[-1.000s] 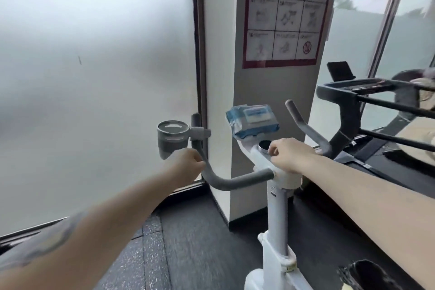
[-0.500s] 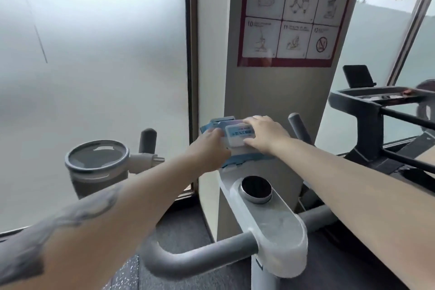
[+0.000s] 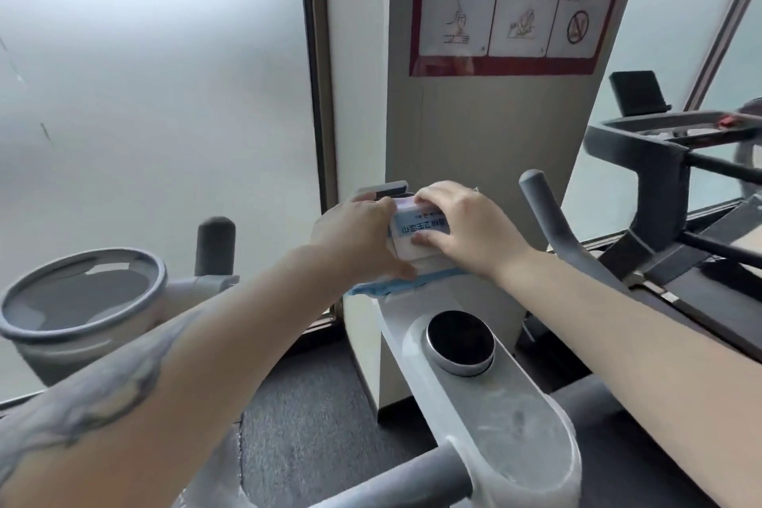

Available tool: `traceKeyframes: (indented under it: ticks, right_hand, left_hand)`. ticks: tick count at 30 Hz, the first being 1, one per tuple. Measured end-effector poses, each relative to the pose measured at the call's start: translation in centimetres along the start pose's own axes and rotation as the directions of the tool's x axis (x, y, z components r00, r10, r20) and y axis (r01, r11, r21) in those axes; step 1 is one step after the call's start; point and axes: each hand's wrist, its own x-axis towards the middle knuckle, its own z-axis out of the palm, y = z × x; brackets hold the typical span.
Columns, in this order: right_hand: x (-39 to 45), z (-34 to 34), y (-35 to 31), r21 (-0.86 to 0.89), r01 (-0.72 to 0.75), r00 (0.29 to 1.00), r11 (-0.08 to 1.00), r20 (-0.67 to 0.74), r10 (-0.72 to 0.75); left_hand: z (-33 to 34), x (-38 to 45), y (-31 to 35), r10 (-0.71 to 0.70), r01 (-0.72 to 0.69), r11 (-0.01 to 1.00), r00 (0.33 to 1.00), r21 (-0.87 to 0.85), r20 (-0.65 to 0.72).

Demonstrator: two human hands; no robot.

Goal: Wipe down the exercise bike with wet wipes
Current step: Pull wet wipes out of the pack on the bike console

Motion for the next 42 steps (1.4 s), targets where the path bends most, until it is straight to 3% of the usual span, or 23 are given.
traceKeyframes:
  ticks: [4, 5, 7, 9, 10, 12, 14, 16, 18, 22, 27, 33, 42]
  right_hand:
    - [-3.2, -0.5, -1.1, -0.014, 0.126, 0.937, 0.992, -0.328, -0.124]
    - [-4.5, -0.6, -1.2, -0.032, 0.159, 0.925, 0.987, -0.343, -0.161]
    - [-7.2, -0.8, -1.4, 0.054, 0.123, 0.971, 0.991, -0.215, -0.109]
    - [-8.5, -1.0, -0.7, 0.206, -0.068, 0.996, 0.976, -0.04, 0.078]
    - [-8.6, -1.0, 0.0, 0.244, -0.134, 0.989, 0.96, -0.022, 0.143]
    - [-7.9, -0.8, 1.2, 0.256, -0.191, 0.969, 0.948, -0.108, 0.224]
    - [-6.7, -0.8, 1.5, 0.227, -0.213, 0.949, 0.95, -0.184, 0.257]
    - [-5.4, -0.7, 1.2, 0.176, -0.206, 0.954, 0.963, -0.183, 0.237]
    - [-4.1, -0.6, 0.4, 0.096, -0.181, 0.968, 0.979, -0.16, 0.194]
    - [-1.7, 0.0, -1.2, -0.009, -0.103, 0.986, 0.995, -0.135, 0.101]
    - [0.2, 0.5, -1.7, -0.018, -0.183, 0.978, 0.983, -0.102, 0.181]
    - [0.6, 0.6, -3.0, -0.201, -0.073, 0.995, 0.977, -0.08, 0.058]
    - [0.4, 0.4, -2.1, -0.078, -0.061, 0.995, 0.995, -0.079, 0.055]
  left_hand:
    - [-0.1, 0.2, -0.7, -0.013, 0.016, 0.999, 0.997, -0.037, 0.077]
    - [-0.2, 0.3, -0.9, -0.018, 0.025, 0.998, 0.992, -0.055, 0.122]
    - [-0.6, 0.5, -1.0, 0.0, 0.016, 0.997, 0.978, -0.078, 0.21]
    - [-1.4, 0.7, -0.8, 0.023, 0.001, 0.996, 0.958, -0.084, 0.285]
    - [-1.6, 0.7, -0.7, 0.032, -0.005, 0.996, 0.955, -0.091, 0.295]
    - [-1.6, 0.6, -0.4, 0.06, -0.034, 0.994, 0.967, -0.105, 0.249]
    - [-0.8, 0.4, 0.0, 0.096, -0.085, 0.991, 0.99, -0.107, 0.105]
    - [0.3, 0.1, 0.6, 0.128, -0.135, 0.984, 0.99, -0.115, -0.067]
    - [1.0, -0.3, 1.1, 0.128, -0.148, 0.979, 0.982, -0.138, -0.139]
    - [1.8, -0.9, 0.8, 0.111, -0.139, 0.97, 0.984, -0.201, -0.143]
    - [2.1, -1.8, -0.5, 0.059, -0.091, 0.959, 0.991, -0.27, -0.123]
    - [2.6, -1.5, -0.5, 0.049, -0.088, 0.95, 0.989, -0.299, -0.136]
    - [2.3, -1.9, -0.6, 0.047, -0.083, 0.956, 0.99, -0.28, -0.131]
